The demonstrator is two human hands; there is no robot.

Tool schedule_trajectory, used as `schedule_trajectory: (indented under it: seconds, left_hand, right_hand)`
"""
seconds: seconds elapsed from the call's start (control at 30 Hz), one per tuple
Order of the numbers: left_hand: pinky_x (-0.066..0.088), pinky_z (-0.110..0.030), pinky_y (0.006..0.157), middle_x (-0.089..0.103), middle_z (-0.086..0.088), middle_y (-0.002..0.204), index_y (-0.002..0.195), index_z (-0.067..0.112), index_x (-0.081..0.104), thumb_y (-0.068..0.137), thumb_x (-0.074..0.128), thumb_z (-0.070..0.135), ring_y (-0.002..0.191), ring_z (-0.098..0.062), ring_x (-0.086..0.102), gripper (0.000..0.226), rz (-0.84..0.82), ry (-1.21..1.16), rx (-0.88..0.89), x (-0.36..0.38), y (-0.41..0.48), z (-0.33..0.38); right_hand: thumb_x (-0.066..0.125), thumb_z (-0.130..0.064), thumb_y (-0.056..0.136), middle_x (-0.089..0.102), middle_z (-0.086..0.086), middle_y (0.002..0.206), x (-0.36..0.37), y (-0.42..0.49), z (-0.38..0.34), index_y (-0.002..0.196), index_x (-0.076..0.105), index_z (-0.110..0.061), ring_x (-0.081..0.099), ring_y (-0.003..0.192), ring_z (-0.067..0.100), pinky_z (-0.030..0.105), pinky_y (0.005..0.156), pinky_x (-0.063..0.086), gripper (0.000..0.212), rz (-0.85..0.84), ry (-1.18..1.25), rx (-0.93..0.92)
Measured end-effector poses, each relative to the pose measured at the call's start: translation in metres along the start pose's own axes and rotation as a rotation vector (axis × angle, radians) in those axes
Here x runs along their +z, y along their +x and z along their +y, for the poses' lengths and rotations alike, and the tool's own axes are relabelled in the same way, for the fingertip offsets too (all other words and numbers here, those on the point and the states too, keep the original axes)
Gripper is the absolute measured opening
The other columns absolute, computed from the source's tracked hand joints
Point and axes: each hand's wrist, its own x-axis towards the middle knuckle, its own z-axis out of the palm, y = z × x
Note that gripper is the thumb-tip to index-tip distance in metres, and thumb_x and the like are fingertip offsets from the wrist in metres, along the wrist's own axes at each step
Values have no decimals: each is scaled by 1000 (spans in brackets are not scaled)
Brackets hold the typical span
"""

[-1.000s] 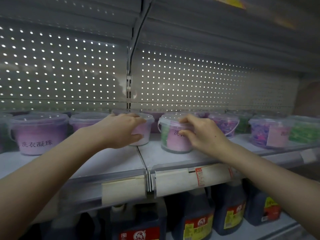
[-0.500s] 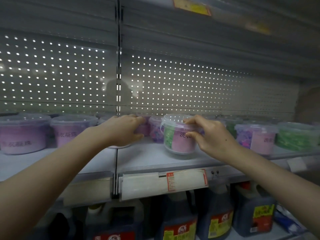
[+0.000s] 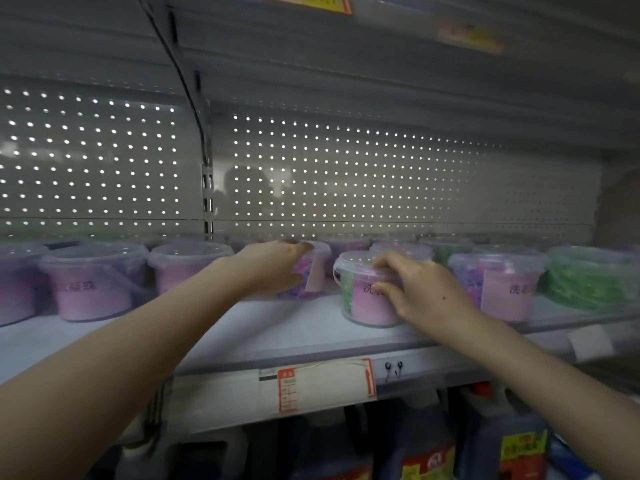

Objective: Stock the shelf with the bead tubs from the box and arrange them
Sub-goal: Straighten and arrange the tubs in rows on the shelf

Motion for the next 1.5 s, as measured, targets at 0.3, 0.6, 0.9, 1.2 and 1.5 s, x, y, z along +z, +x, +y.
schedule_trajectory:
  seconds: [0.3, 0.6, 0.9, 1.2, 1.5]
  left_hand:
    - [49, -37, 88, 59, -7, 126, 143, 19, 29, 100, 37, 24, 109, -22, 59, 44, 60, -16, -18, 5, -1, -20]
    - [40, -37, 75, 61, -11, 117, 128, 16, 42, 94, 44, 14, 102, -29, 59, 34, 173, 64, -146, -8, -26, -32]
    - [46, -40, 80, 62, -5, 115, 124, 27, 49, 99, 39, 32, 100, -30, 60, 27, 189, 114, -37, 5, -7, -8]
    - [35, -33, 68, 59, -8, 114, 133, 20, 34, 101, 33, 24, 103, -31, 58, 32, 139, 121, 1, 7, -22, -26]
    - [45, -40, 84, 62, -8, 114, 132, 23, 31, 101, 34, 23, 105, -29, 59, 32, 104, 64, -10, 6, -25, -35]
  right_hand:
    - [55, -31, 94, 65, 2, 115, 8, 15, -1, 118, 52, -19, 59, 105, 28, 34, 79, 44, 27, -40, -38, -9]
    - [59, -30, 92, 66, 5, 115, 17, 27, 0, 117, 53, -18, 60, 105, 28, 33, 78, 42, 28, -62, -42, 40]
    - [64, -33, 87, 61, -3, 125, 8, 20, 12, 130, 50, -29, 57, 111, 23, 35, 85, 46, 45, -110, -38, 70]
    - [68, -24, 85, 61, 1, 124, 10, 20, 18, 124, 57, -23, 53, 115, 23, 36, 93, 44, 40, -108, 8, 69]
    - [66, -34, 85, 62, 1, 117, 15, 29, 10, 118, 59, -29, 54, 113, 23, 40, 92, 45, 34, -84, -7, 50]
